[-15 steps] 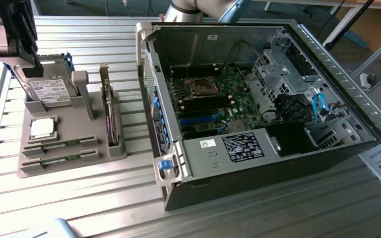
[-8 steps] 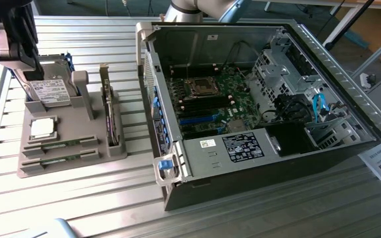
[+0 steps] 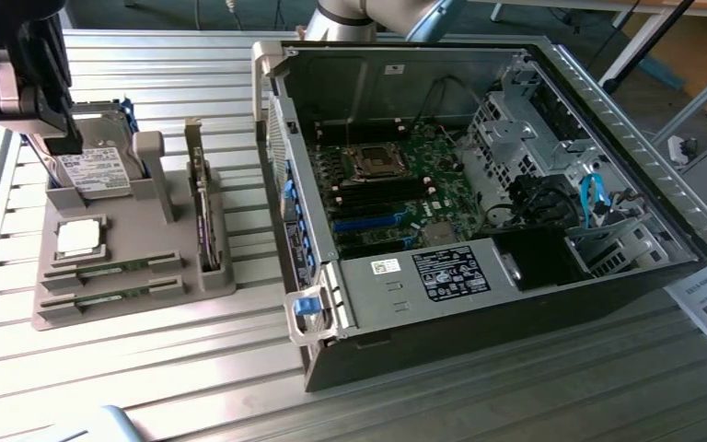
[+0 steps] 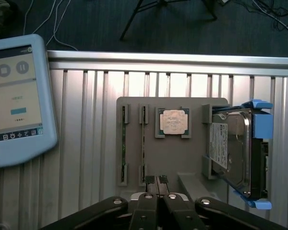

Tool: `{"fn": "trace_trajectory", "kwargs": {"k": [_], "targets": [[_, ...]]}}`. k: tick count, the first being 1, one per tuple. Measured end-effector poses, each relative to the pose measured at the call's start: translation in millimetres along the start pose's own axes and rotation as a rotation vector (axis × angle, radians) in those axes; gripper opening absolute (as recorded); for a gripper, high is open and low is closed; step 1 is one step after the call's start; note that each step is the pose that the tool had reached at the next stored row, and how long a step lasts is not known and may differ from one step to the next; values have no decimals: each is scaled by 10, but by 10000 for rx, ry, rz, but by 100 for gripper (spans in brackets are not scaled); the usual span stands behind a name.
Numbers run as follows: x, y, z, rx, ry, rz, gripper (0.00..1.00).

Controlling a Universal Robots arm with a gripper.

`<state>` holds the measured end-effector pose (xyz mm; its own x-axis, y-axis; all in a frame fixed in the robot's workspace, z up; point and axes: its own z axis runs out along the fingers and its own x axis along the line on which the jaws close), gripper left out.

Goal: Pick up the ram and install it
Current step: 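Pick up the ram and move it above insertion slot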

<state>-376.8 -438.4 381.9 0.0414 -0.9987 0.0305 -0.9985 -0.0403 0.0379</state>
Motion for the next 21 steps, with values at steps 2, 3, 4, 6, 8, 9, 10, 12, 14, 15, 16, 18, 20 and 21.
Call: {"fn": "trace_trajectory", "kwargs": {"k": [2, 3, 4, 6, 8, 9, 10, 12, 14, 15, 16, 18, 20, 21], "targets": [[6, 0, 7, 0, 18, -6, 10], [8, 0, 10, -1, 28, -9, 10], [8, 0, 12, -2, 33, -12, 10], [9, 0, 13, -2, 36, -15, 10], [9, 0, 14, -1, 35, -16, 10], [9, 0, 14, 0, 35, -16, 10], [9, 0, 14, -1, 35, -16, 10], [9, 0, 14, -1, 35, -16, 10], [9, -1, 24, 3, 33, -16, 10], [9, 0, 32, 2, 33, -15, 10], [10, -1, 43, 1, 35, -15, 10], [10, -2, 69, 0, 35, -15, 10], [11, -3, 97, 0, 35, -16, 10], [11, -4, 109, -1, 36, -15, 10]]}}
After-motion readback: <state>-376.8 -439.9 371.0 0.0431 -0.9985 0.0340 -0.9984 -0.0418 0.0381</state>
